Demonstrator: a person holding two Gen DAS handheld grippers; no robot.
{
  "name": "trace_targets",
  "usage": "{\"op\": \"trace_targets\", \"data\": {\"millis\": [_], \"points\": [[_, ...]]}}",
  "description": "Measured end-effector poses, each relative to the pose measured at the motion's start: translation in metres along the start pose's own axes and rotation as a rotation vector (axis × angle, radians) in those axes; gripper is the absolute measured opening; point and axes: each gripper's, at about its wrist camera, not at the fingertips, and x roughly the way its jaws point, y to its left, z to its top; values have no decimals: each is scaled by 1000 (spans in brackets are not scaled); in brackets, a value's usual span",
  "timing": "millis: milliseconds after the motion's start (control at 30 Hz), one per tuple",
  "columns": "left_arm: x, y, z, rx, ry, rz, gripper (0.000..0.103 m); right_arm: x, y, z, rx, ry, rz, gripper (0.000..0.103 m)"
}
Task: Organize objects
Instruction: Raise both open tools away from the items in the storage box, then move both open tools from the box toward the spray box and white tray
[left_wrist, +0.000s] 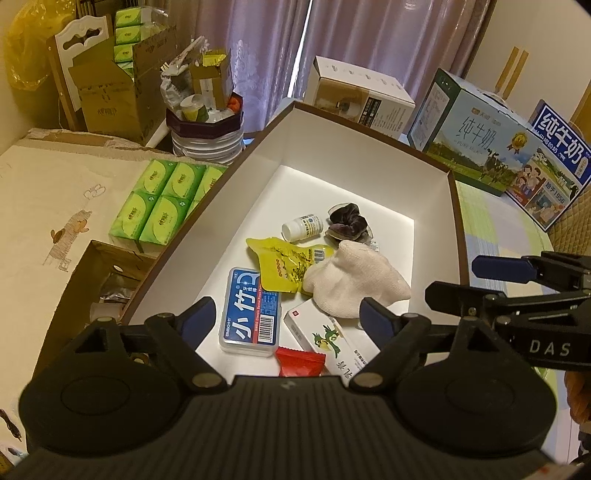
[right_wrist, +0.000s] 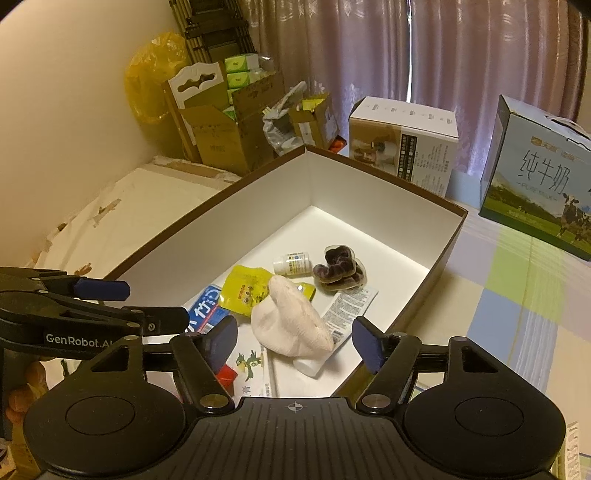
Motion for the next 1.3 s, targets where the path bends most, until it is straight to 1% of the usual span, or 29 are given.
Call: {"op": "trace_targets", "data": {"millis": [333, 767, 1033, 1167, 1300], "points": [[-20, -6, -5, 8, -30, 10, 84, -20, 6, -6, 0, -32, 7, 69], [-45, -26, -22, 27, -50, 17, 85, -60, 1, -32, 22, -58, 51, 70], [-58, -55, -41, 31, -47, 17, 86, -94, -19, -57, 32, -63, 91, 70], [-65, -76, -53, 37, -40, 12, 86, -113, -36, -74, 58, -51, 123, 70], [-69, -97, -67, 45, -25, 3, 87, -133, -56, -92, 71, -35, 136, 70]]}}
